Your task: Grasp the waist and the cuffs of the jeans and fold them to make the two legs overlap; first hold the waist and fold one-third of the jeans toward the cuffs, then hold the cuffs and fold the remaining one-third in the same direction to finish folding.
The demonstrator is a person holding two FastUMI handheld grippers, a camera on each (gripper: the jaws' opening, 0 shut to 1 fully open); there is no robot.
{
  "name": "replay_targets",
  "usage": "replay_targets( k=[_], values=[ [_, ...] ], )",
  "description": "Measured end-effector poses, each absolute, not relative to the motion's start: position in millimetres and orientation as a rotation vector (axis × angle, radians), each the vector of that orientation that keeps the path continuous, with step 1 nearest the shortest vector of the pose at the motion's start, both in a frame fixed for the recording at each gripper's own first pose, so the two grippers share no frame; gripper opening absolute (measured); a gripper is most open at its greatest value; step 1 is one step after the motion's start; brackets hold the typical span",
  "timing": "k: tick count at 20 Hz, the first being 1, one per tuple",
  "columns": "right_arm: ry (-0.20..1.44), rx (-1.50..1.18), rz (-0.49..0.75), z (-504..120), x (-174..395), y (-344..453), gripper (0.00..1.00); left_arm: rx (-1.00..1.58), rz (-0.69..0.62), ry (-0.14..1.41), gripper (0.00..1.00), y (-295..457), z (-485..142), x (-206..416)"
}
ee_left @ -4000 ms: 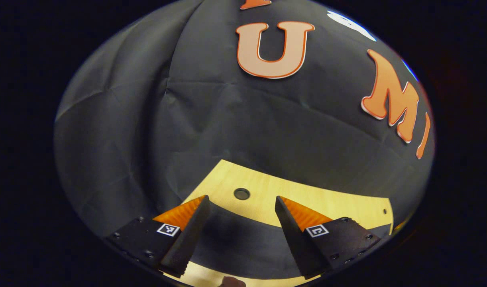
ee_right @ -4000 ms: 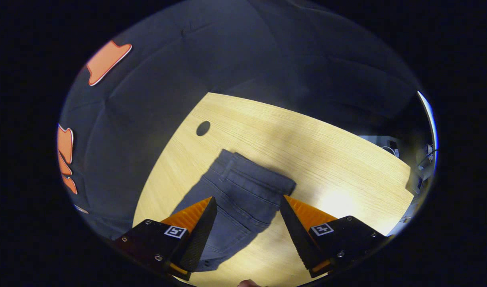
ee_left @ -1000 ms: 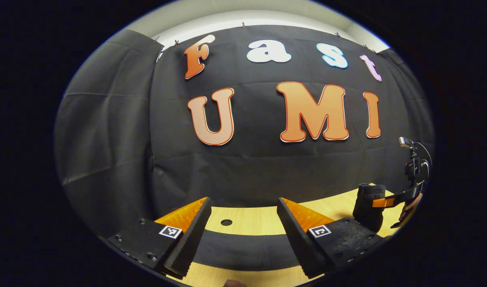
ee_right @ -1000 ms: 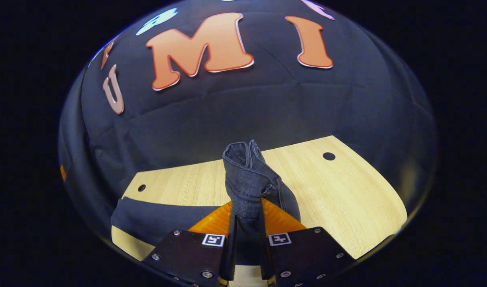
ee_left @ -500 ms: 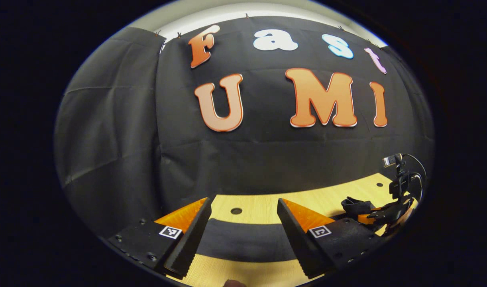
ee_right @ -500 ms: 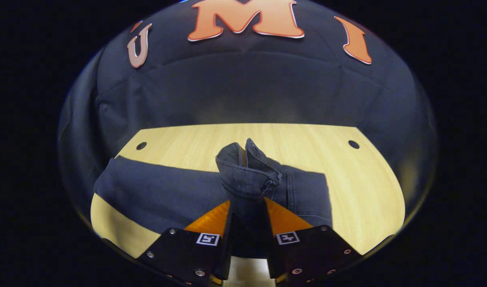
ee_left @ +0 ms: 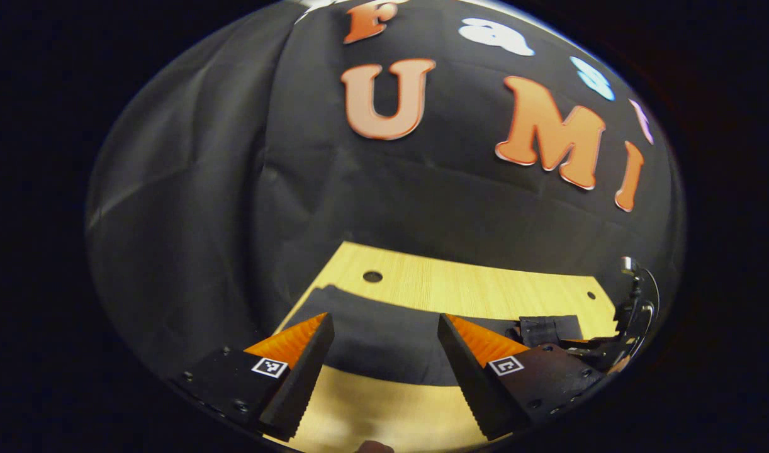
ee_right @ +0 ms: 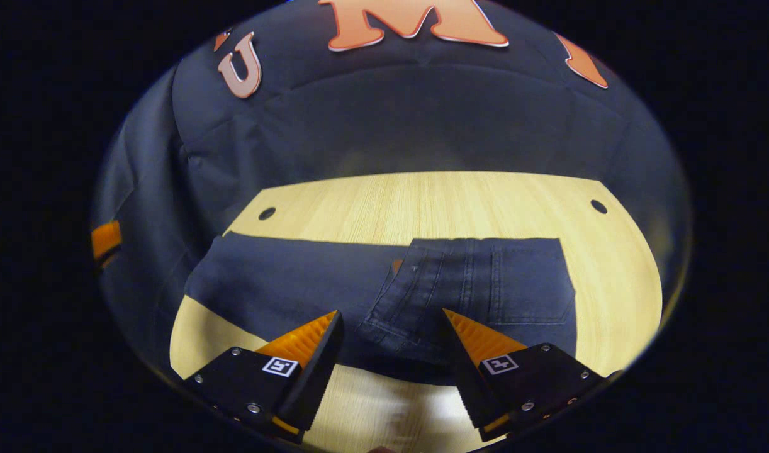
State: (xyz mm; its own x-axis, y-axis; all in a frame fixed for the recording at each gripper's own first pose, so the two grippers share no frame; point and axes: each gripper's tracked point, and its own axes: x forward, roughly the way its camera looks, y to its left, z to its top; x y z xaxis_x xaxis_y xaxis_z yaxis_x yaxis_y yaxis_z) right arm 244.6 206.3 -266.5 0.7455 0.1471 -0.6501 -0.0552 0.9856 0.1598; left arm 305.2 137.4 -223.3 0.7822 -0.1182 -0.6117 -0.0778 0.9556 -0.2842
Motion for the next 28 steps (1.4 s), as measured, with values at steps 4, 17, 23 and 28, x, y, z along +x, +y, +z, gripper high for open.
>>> replay_targets(
  k=[4, 17, 23, 28],
  values=[
    [0.584, 0.128, 0.025, -214.9, 238.1, 167.6, 0.97, -0.409, 0.034, 0.924, 0.98, 157.1, -285.0, 306.0],
    [0.443, 0.088, -0.34, -154.8, 118.6, 67.0, 0.97, -0.671, 0.341, 1.47, 0.99, 216.8, -465.1, 322.6],
    [0.448, 0.091, -0.388, -150.4, 93.7, 50.2, 0.97, -0.623, 0.55, 1.495, 0.99, 215.7, -485.0, 327.3],
    [0.46, 0.11, -0.389, -156.2, 88.4, 41.3, 0.97, -0.612, 0.611, 1.404, 0.84, 204.8, -491.0, 343.7]
  ],
)
